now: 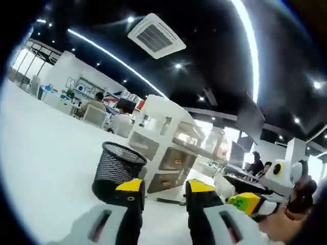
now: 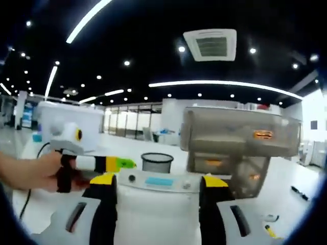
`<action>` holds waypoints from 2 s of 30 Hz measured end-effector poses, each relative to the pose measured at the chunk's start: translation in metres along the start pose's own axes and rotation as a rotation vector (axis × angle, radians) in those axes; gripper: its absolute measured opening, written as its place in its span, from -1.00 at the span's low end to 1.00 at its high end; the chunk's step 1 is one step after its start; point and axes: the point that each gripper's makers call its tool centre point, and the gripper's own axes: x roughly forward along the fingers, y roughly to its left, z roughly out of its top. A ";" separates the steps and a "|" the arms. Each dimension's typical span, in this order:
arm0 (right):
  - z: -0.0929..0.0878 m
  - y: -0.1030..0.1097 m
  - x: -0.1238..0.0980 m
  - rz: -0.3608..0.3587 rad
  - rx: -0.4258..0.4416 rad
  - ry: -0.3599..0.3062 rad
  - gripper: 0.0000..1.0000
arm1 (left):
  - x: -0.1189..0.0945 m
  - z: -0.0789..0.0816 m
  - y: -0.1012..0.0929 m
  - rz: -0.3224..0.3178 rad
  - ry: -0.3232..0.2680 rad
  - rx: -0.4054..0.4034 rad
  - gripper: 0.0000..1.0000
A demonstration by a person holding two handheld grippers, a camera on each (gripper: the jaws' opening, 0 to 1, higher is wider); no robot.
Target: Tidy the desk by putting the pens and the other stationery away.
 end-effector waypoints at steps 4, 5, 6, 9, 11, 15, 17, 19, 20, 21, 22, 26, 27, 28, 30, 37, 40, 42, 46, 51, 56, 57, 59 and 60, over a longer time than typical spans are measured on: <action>0.000 -0.011 -0.002 -0.031 -0.004 -0.001 0.20 | 0.007 -0.018 -0.021 -0.075 0.077 0.017 -0.24; 0.000 -0.012 -0.002 -0.036 -0.005 -0.002 0.20 | 0.009 -0.022 -0.025 -0.094 0.096 0.013 -0.26; 0.001 -0.015 -0.004 -0.045 -0.007 -0.007 0.20 | 0.010 -0.022 -0.025 -0.090 0.093 0.013 -0.29; 0.004 -0.027 -0.011 -0.088 -0.017 -0.031 0.20 | 0.010 -0.026 -0.033 -0.119 0.110 0.001 -0.24; 0.003 -0.036 -0.016 -0.099 -0.018 -0.036 0.20 | 0.011 -0.029 -0.036 -0.126 0.113 0.008 -0.22; 0.004 -0.053 -0.023 -0.141 -0.010 -0.044 0.20 | 0.015 -0.042 -0.049 -0.200 0.158 -0.029 -0.19; 0.005 -0.053 -0.023 -0.149 -0.015 -0.045 0.20 | 0.015 -0.051 -0.057 -0.233 0.201 -0.015 -0.20; 0.006 -0.051 -0.023 -0.151 -0.022 -0.047 0.20 | 0.015 -0.061 -0.065 -0.267 0.249 0.022 -0.20; 0.007 -0.050 -0.024 -0.153 -0.026 -0.048 0.20 | 0.014 -0.067 -0.069 -0.283 0.273 0.040 -0.20; 0.007 -0.047 -0.023 -0.147 -0.028 -0.050 0.20 | 0.014 -0.071 -0.073 -0.295 0.290 0.064 -0.20; 0.008 -0.045 -0.022 -0.144 -0.028 -0.052 0.20 | 0.015 -0.075 -0.076 -0.301 0.298 0.090 -0.20; 0.010 -0.037 -0.019 -0.130 -0.022 -0.061 0.20 | 0.012 -0.087 -0.090 -0.337 0.329 0.125 -0.21; 0.011 -0.035 -0.018 -0.126 -0.019 -0.063 0.20 | 0.012 -0.090 -0.093 -0.345 0.337 0.125 -0.22; 0.011 -0.033 -0.017 -0.123 -0.015 -0.066 0.20 | 0.011 -0.091 -0.094 -0.351 0.348 0.114 -0.23; 0.011 -0.027 -0.012 -0.116 -0.009 -0.067 0.20 | 0.008 -0.090 -0.098 -0.357 0.341 0.109 -0.29; 0.018 -0.011 -0.006 -0.081 -0.009 -0.088 0.17 | 0.009 -0.091 -0.087 -0.321 0.340 0.154 -0.29; 0.019 -0.012 -0.006 -0.085 -0.007 -0.088 0.16 | 0.011 -0.090 -0.084 -0.315 0.336 0.117 -0.29; 0.019 -0.013 -0.007 -0.083 0.001 -0.087 0.16 | 0.011 -0.092 -0.083 -0.310 0.338 0.110 -0.29; 0.019 -0.013 -0.007 -0.080 0.004 -0.087 0.16 | 0.012 -0.097 -0.084 -0.309 0.354 0.114 -0.28; 0.019 -0.010 -0.005 -0.066 0.004 -0.083 0.16 | 0.011 -0.092 -0.082 -0.302 0.333 0.138 -0.23; 0.016 -0.007 0.002 -0.044 0.006 -0.067 0.16 | 0.013 -0.083 -0.076 -0.291 0.314 0.182 0.15; 0.016 -0.006 0.004 -0.037 0.005 -0.063 0.16 | 0.015 -0.082 -0.073 -0.266 0.307 0.206 -0.09; 0.015 -0.003 0.008 -0.024 -0.002 -0.054 0.16 | 0.013 -0.085 -0.066 -0.199 0.322 0.221 -0.41; 0.013 -0.003 0.010 -0.020 -0.004 -0.045 0.16 | 0.012 -0.086 -0.068 -0.206 0.318 0.220 -0.50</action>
